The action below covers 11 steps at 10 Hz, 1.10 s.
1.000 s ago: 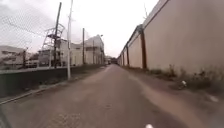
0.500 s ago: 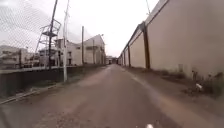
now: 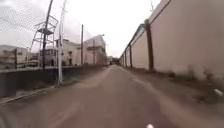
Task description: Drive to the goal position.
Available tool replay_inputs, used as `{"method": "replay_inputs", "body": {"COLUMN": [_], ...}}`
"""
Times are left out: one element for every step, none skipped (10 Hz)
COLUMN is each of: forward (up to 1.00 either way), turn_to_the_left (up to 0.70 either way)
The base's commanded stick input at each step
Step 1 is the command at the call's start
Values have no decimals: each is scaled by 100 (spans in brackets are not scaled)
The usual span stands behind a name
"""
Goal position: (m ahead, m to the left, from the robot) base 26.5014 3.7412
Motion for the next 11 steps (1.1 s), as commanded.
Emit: {"method": "replay_inputs", "body": {"forward": [87, 87, 87, 87, 87, 88, 87, 87, 87, 87, 87], "turn_to_the_left": [0, 0, 0, 0, 0, 0, 0, 0, 0, 0, 0]}}
